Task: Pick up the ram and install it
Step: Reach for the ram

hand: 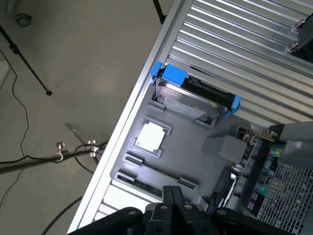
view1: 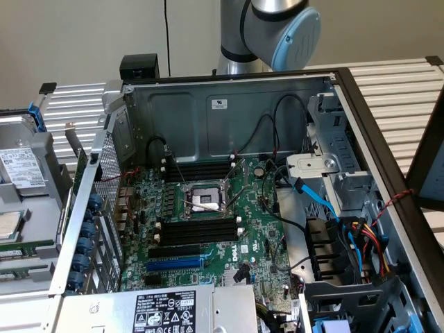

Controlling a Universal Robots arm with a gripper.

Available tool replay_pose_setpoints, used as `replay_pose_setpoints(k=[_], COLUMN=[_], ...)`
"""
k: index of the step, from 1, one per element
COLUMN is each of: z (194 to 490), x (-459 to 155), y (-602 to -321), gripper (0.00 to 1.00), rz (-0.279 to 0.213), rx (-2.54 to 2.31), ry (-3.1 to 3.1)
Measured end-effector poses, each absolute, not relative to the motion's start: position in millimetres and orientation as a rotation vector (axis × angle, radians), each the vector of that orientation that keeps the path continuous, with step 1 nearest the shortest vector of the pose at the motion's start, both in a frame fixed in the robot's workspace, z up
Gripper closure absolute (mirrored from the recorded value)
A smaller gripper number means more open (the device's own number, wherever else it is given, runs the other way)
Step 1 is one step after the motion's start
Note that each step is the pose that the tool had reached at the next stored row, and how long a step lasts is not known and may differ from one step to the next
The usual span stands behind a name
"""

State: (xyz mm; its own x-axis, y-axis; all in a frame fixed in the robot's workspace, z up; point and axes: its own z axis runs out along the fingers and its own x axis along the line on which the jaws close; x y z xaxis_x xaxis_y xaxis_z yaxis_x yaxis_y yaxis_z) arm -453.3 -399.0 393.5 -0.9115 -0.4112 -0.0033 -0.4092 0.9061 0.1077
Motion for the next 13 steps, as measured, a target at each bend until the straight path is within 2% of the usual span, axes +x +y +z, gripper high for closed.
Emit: replay_pose_setpoints(k=[13], z=[392.8], x=[-453.3], y=[-399.1], gripper=[0.89], rz=[-0.16], rx=[1.008], ry=[-2.937])
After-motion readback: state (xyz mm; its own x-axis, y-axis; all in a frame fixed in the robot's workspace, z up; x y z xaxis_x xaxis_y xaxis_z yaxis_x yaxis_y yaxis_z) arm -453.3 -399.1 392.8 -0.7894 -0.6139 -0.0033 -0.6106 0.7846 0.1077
